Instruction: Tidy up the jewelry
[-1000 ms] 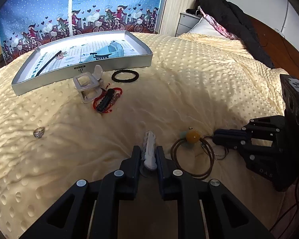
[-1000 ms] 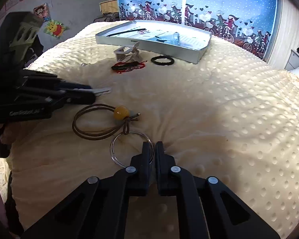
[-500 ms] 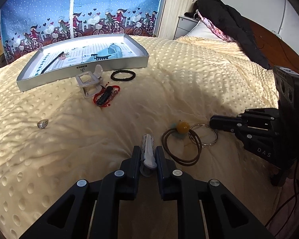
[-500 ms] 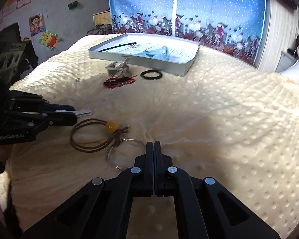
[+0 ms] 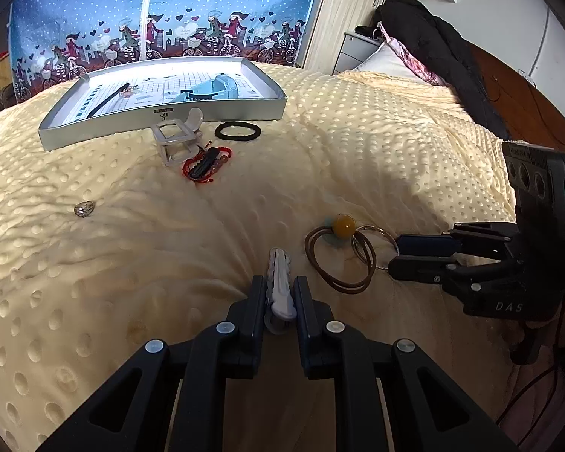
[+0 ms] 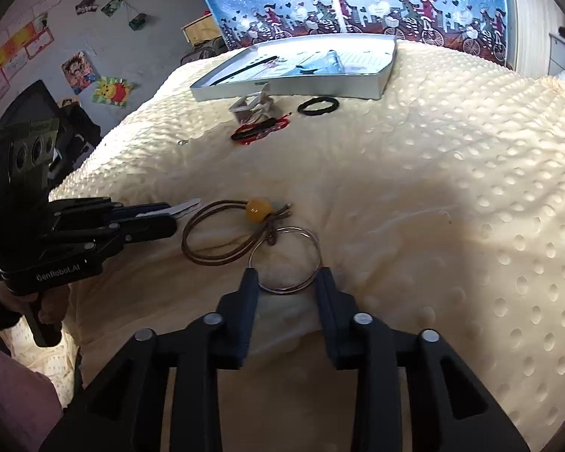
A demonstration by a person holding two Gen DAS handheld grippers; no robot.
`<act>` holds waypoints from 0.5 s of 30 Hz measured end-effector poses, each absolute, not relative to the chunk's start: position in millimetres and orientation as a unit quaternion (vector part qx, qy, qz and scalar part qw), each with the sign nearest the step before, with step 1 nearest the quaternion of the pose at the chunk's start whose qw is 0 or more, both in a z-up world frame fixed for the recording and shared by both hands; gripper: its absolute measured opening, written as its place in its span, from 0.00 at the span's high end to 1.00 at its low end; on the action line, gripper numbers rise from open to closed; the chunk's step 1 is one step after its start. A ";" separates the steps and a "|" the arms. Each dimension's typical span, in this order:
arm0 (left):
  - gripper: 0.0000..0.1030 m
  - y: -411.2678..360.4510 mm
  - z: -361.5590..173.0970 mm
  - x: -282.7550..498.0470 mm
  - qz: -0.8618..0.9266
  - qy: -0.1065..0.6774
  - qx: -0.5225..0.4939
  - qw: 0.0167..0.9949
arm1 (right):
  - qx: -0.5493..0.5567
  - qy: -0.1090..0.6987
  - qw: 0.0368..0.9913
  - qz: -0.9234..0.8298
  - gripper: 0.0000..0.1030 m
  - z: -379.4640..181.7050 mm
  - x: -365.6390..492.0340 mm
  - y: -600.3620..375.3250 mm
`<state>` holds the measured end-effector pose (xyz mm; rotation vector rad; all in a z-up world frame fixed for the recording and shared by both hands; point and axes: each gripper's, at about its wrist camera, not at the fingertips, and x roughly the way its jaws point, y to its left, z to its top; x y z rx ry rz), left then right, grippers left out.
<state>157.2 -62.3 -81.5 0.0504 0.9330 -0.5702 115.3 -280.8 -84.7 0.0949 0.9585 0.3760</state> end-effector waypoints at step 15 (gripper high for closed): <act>0.86 -51.4 -81.9 155.2 -0.269 0.449 0.004 0.852 | -0.007 0.446 0.874 0.194 0.49 -90.0 127.7 -258.9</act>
